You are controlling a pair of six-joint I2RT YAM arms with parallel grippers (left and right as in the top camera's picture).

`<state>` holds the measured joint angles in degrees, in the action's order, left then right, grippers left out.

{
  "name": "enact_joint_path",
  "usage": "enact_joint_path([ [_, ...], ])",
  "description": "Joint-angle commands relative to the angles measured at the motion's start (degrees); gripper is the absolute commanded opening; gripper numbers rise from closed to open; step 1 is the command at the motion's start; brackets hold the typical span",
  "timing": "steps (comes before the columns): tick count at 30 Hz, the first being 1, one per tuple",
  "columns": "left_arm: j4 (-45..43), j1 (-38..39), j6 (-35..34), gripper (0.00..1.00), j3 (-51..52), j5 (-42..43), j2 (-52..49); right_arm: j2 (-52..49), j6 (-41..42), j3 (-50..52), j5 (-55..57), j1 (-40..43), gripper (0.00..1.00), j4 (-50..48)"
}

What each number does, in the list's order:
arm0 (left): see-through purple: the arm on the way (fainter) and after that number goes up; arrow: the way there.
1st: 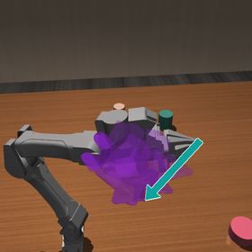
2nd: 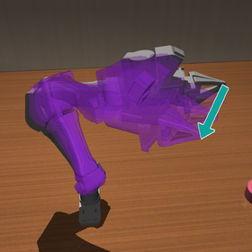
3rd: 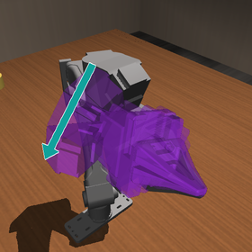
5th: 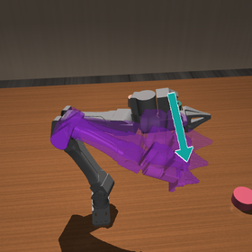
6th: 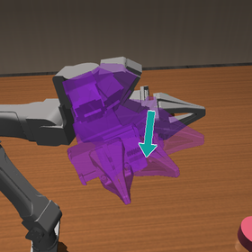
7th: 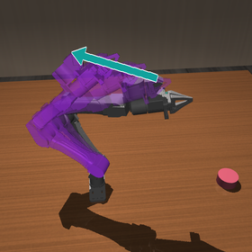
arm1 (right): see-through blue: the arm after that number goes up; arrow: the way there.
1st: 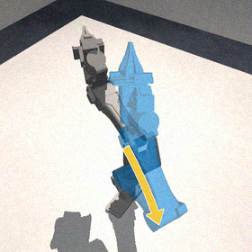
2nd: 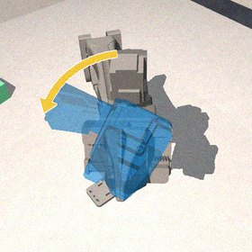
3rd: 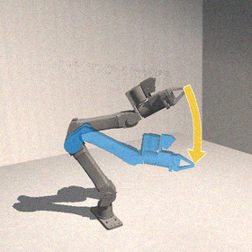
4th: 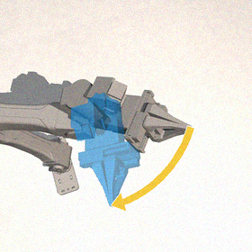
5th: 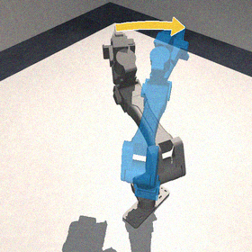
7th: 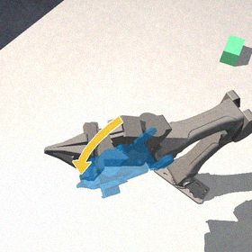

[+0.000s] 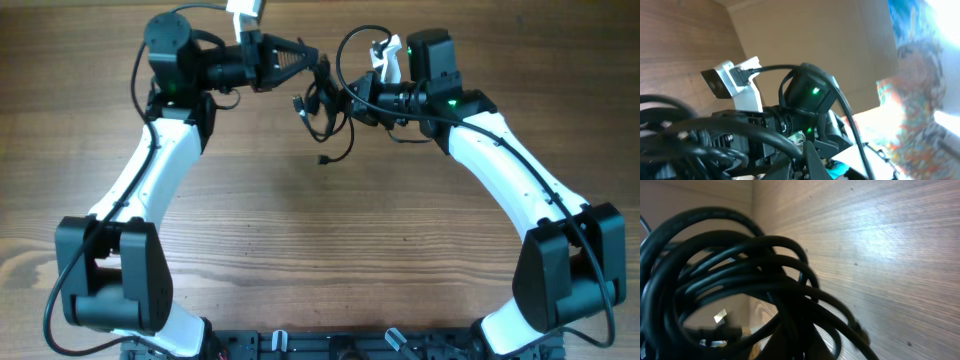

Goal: Untangle cables

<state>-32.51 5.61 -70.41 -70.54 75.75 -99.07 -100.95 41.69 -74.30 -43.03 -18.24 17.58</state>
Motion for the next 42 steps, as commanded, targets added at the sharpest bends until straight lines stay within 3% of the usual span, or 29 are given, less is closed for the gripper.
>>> enact_joint_path([
  [1,3.5,-3.2,-0.3,0.04,-2.2,-0.2,3.0,-4.3,-6.2,3.1,9.0,0.3,0.04,3.9],
  [2,5.8,-3.3,1.8,0.04,-2.2,-0.2,3.0,-4.3,-7.3,3.1,9.0,0.3,0.04,4.4],
  [5,23.6,-3.2,15.2,0.04,-2.2,-4.0,3.0,-4.2,-12.9,3.1,11.0,0.4,0.04,7.8],
  [9,49.7,-3.1,27.3,0.04,-2.2,-22.6,3.0,-3.2,-14.9,3.0,18.7,0.5,0.04,14.2],
  [12,58.7,-1.5,31.5,0.04,-2.2,-31.6,2.7,-1.2,-15.6,3.0,24.0,0.4,0.04,18.1],
  [16,62.6,1.7,37.2,0.04,-2.2,-33.9,2.7,1.4,-17.8,3.0,26.4,-0.1,0.09,22.8],
  [20,66.5,4.6,37.3,0.04,-2.2,-42.4,2.6,2.0,-19.3,3.0,25.2,-0.3,0.31,26.0],
  [23,69.5,5.6,32.5,0.07,-2.2,-49.3,2.6,2.0,-19.4,2.9,22.1,-0.3,0.46,25.4],
  [26,71.1,5.9,28.6,0.15,-1.8,-52.5,2.5,2.0,-19.1,2.6,14.5,-0.2,0.54,21.3],
  [27,71.1,6.0,27.6,0.22,-1.3,-52.7,2.5,2.0,-18.7,2.6,11.3,-0.3,0.55,18.9],
  [33,70.6,6.0,26.0,0.41,1.9,-53.4,2.3,1.8,-11.4,2.6,9.2,-2.0,0.55,8.6],
  [42,70.2,5.9,18.7,0.43,7.3,-60.1,1.0,-4.1,-1.7,2.6,13.4,-9.0,0.45,-3.5],
])
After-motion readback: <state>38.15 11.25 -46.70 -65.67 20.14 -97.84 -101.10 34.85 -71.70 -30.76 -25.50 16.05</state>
